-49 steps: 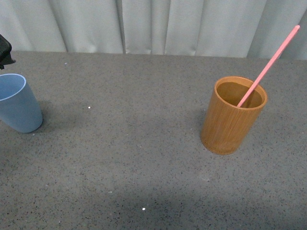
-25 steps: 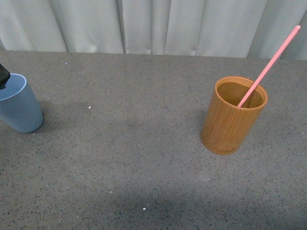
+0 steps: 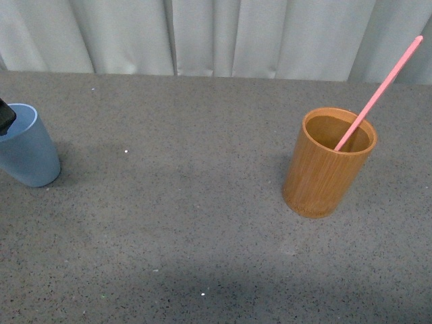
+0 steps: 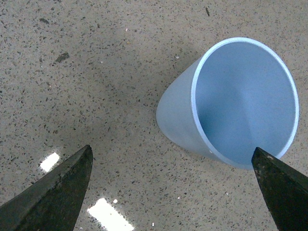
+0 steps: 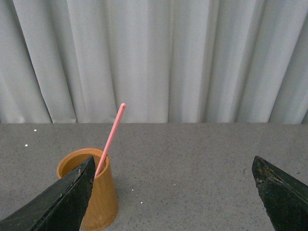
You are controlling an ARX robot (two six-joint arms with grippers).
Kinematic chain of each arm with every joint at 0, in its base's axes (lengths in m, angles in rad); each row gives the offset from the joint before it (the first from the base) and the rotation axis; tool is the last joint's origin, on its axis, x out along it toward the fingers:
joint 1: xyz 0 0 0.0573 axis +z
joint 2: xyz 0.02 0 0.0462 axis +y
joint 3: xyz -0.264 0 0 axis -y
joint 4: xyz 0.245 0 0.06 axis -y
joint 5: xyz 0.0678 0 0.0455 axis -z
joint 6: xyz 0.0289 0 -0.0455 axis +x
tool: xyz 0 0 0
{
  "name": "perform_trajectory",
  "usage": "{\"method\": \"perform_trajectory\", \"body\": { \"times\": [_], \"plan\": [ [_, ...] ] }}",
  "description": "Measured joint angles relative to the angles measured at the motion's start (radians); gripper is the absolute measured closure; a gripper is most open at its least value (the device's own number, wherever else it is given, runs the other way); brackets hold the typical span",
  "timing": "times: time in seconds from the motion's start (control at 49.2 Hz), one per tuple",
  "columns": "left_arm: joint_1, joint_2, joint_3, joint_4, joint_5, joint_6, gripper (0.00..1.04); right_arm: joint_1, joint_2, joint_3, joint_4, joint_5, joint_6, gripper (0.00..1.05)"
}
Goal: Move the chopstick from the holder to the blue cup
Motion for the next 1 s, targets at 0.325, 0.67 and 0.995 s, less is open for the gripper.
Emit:
{"method": "perform_trajectory", "body": {
  "times": [0.325,0.67,0.995],
  "plan": [
    [0.018,0.039,0.029,0.004,0.0,0.005,0.07,0.0,0.0,0.0,0.0,0.0,0.0,0.1],
    [0.027,0.071,0.061,0.002,0.0,0.006,0.07,0.0,0.0,0.0,0.0,0.0,0.0,0.1],
    [0.032,0.089,0.076,0.0,-0.001,0.006,0.07,0.0,0.0,0.0,0.0,0.0,0.0,0.1]
  ]
}}
